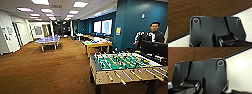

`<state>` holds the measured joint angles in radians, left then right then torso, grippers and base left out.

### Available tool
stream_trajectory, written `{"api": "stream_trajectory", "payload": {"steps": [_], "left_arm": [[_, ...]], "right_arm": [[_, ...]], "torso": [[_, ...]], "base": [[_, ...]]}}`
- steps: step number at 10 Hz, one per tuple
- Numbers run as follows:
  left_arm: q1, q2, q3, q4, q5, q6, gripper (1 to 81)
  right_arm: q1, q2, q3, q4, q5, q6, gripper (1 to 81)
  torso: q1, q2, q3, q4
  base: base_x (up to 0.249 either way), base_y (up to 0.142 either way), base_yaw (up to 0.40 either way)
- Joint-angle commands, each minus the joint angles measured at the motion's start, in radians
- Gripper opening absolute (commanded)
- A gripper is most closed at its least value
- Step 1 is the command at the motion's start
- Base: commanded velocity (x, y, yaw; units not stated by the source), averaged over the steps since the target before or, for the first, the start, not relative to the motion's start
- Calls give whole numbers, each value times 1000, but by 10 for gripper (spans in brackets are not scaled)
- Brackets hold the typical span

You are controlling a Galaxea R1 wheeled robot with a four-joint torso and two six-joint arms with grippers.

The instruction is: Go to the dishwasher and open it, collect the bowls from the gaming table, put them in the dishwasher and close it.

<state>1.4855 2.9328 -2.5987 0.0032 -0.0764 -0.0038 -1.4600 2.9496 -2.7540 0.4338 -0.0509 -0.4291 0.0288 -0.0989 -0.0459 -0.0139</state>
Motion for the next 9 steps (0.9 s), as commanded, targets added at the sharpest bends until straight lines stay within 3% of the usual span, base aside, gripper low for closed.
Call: {"api": "stream_trajectory", "payload": {"steps": [1, 9], "left_arm": [[-61, -10, 5, -6, 46, -4, 811], [-61, -10, 5, -5, 46, -4, 811]], "right_arm": [[68, -7, -7, 0, -58, -2, 811], [68, -5, -5, 0, -58, -2, 811]], "torso": [[0, 0, 0, 0], [-2, 0, 0, 0]], "base": [[123, 95, 0], [138, 80, 0]]}}
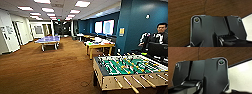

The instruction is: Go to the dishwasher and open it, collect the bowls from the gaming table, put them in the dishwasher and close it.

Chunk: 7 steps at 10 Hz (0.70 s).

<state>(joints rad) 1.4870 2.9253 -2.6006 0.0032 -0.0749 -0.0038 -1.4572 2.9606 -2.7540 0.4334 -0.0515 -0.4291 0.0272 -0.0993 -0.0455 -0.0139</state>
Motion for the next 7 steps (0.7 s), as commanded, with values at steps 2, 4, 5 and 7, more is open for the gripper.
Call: {"api": "stream_trajectory", "payload": {"steps": [2, 4, 5, 7], "left_arm": [[-63, -4, 7, -6, 44, -4, 811], [-63, -4, 7, -5, 44, -4, 811], [-63, -4, 7, -6, 44, -4, 811], [-63, -4, 7, -6, 44, -4, 811]], "right_arm": [[65, -16, -5, 2, -57, -2, 811], [63, -16, -4, 2, -57, -2, 811], [63, -16, -4, 2, -56, -2, 811], [63, -16, -5, 1, -56, -2, 811]], "torso": [[0, 0, 0, 0], [0, 0, 0, 0], [0, 0, 0, 0], [0, 0, 0, 0]], "base": [[144, 79, 0], [154, 79, 0], [159, 72, 0], [165, 0, 0]]}}
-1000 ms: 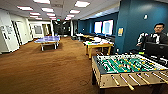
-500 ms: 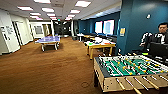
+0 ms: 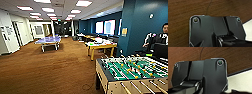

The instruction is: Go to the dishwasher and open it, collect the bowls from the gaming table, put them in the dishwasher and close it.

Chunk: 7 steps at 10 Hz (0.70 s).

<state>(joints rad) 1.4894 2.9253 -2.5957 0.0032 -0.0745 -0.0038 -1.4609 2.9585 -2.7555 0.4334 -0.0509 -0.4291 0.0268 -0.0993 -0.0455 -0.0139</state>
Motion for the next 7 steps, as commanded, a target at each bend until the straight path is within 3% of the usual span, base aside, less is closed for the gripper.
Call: {"api": "stream_trajectory", "payload": {"steps": [1, 7], "left_arm": [[-65, -4, 2, -5, 44, -4, 811], [-65, -4, 2, -6, 44, -4, 811]], "right_arm": [[67, -14, -4, 2, -57, -2, 811], [69, -14, -2, 2, -57, -2, 811]], "torso": [[0, 0, 0, 0], [0, 0, 0, 0]], "base": [[169, 0, 0], [183, 105, 0]]}}
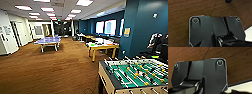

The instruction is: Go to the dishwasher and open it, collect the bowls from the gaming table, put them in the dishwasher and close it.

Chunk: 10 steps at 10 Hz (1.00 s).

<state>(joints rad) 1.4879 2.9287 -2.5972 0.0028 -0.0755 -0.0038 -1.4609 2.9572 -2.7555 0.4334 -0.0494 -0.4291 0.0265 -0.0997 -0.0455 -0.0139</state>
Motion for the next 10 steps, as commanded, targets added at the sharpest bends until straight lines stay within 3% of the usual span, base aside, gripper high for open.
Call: {"api": "stream_trajectory", "payload": {"steps": [1, 4, 10], "left_arm": [[-64, -8, 3, -6, 45, -4, 811], [-64, -8, 3, -6, 45, -4, 811], [-64, -8, 3, -6, 45, -4, 811]], "right_arm": [[69, -13, -2, 1, -58, -2, 811], [67, -13, -2, 2, -58, -2, 811], [67, -13, -2, 2, -58, -2, 811]], "torso": [[0, 0, 0, 0], [0, 0, 0, 0], [0, 0, -1, 0]], "base": [[188, 121, 0], [187, 131, 0], [188, 181, 0]]}}
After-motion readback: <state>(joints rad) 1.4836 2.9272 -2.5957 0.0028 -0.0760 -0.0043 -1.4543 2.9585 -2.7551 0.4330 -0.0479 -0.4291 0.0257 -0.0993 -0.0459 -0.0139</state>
